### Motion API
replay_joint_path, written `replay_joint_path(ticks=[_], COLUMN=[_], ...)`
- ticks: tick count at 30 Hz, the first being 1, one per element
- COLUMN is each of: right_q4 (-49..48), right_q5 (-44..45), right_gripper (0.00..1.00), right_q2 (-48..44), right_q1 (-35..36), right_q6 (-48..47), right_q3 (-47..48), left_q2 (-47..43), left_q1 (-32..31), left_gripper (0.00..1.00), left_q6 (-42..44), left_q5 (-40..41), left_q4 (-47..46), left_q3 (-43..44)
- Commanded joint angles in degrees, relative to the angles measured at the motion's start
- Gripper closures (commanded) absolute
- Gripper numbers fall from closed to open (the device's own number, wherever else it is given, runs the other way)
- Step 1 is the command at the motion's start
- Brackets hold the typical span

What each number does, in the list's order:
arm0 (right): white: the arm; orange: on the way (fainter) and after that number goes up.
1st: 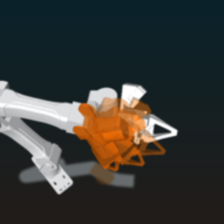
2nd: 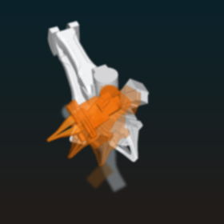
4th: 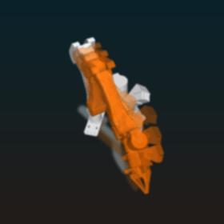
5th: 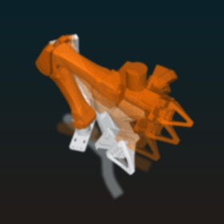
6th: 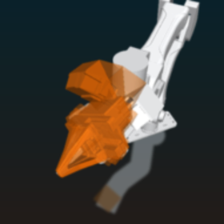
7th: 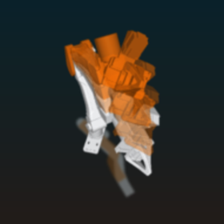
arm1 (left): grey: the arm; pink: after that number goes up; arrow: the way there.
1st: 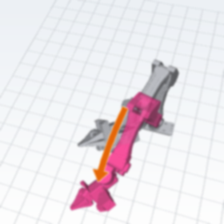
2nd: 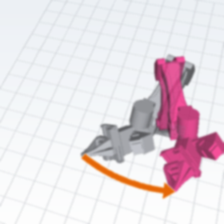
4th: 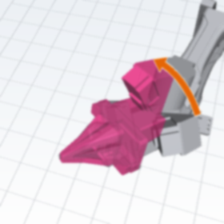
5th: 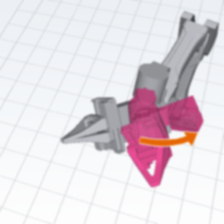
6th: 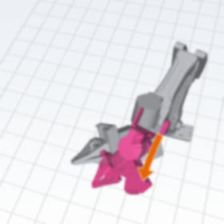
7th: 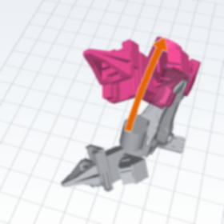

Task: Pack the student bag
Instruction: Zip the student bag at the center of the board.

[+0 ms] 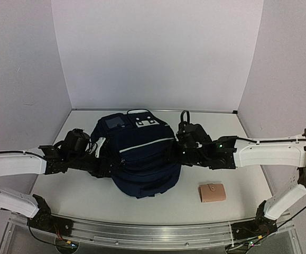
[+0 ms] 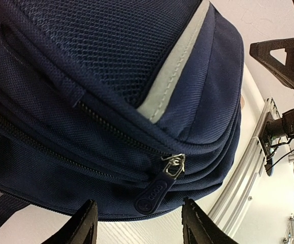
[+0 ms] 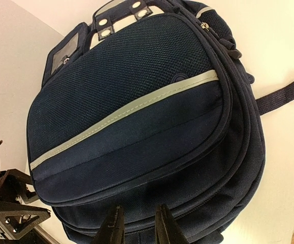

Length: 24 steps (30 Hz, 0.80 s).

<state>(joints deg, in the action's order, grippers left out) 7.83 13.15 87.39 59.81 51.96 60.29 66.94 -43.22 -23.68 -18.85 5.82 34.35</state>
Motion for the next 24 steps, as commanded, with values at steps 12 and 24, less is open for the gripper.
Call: replay_joint_path(ticks=[12,24], right_q4=[0.58,2.33], right_q5=[-0.94,-0.99], right_gripper=[0.66,0.36], right_q2=[-0.82,2.79], right_q1=[-0.6,0.04], right_q6=[-10.57,-43.84], right_q3=[3.7,6.41], left_q2=[4.16,1.72], left_q1=[-1.23,-1.25], left_gripper=[0.91,1.0], left_q6=[2.19,3.35], left_q5=[-0.57,-5.22], left_q4=[-2.42,4.66], left_q3=[5.05,7.66])
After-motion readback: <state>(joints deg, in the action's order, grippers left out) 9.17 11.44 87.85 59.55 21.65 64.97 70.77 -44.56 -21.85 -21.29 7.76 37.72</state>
